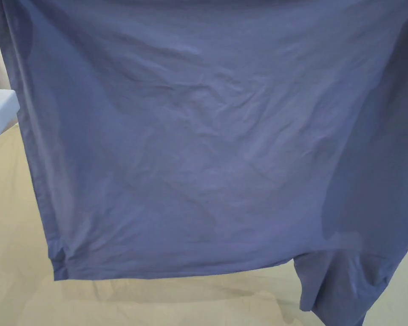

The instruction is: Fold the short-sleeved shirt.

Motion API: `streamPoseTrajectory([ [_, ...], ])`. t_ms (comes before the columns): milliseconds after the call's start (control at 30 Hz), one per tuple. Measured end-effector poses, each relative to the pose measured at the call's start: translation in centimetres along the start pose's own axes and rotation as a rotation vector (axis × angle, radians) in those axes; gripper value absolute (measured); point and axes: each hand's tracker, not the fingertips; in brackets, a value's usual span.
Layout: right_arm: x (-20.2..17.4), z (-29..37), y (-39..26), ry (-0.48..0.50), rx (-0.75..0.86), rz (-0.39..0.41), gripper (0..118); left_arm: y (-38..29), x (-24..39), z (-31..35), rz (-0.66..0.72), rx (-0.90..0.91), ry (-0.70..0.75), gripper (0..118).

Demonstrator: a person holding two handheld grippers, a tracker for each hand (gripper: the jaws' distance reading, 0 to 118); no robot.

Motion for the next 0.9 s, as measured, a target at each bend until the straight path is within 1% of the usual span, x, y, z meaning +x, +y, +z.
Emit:
streamPoseTrajectory([
  [67,-0.7,-1.9,-0.3,-0.006,-0.010,0.022,0,-0.3,0.4,-2.3,-0.033,-0.006,0.010,0],
  [133,-1.3,-3.1,-0.5,-0.006,-0.014,0.027,0,-0.4,0.7,-4.2,-0.051,-0.010,0.013,0],
  [233,-1.8,-5.8,-0.7,0.011,-0.050,-0.001,0,-0.3,1.1,-7.2,-0.054,-0.025,0.017,0],
  [267,-2.4,-4.8,-0.5,0.006,-0.048,0.001,0,-0.3,1.3,-8.4,-0.052,-0.033,0.016,0],
  [300,-2.9,-5.2,-0.7,-0.001,-0.053,0.011,0,0.2,2.2,-7.5,-0.052,-0.037,0.016,0],
  [367,-3.7,-6.2,-1.1,-0.012,-0.054,0.040,0,0.0,2.9,-9.1,-0.070,-0.047,0.018,0],
  [400,-3.4,-11.0,-2.5,-0.010,-0.058,0.044,0,-0.2,3.2,-10.0,-0.082,-0.050,0.020,0],
  [500,-4.3,-13.7,-4.0,-0.015,-0.078,0.050,0,-1.5,3.9,-13.3,-0.104,-0.063,0.019,0],
  [567,-4.8,-15.4,-5.5,0.001,-0.107,0.035,0,-2.5,4.4,-14.3,-0.067,-0.083,0.018,0],
  [633,-5.4,-16.8,-7.4,0.034,-0.151,0.000,0,-4.2,4.7,-15.9,-0.030,-0.100,0.026,0],
  [700,-6.4,-17.7,-9.7,0.044,-0.182,-0.015,0,-6.4,5.3,-17.8,-0.039,-0.131,0.034,0],
  [733,-6.9,-18.1,-11.0,0.048,-0.193,-0.012,0,-7.4,5.6,-18.5,-0.045,-0.142,0.038,0],
  [767,-7.5,-18.4,-12.6,0.050,-0.206,-0.003,0,-8.6,5.7,-18.9,-0.075,-0.142,0.112,0],
  [833,-8.4,-17.8,-15.2,0.064,-0.252,0.017,0,-11.3,6.4,-19.5,-0.101,-0.176,0.101,0],
  [900,-9.0,-18.1,-18.6,0.089,-0.314,0.017,0,-14.3,6.8,-19.8,-0.111,-0.224,0.088,0],
])
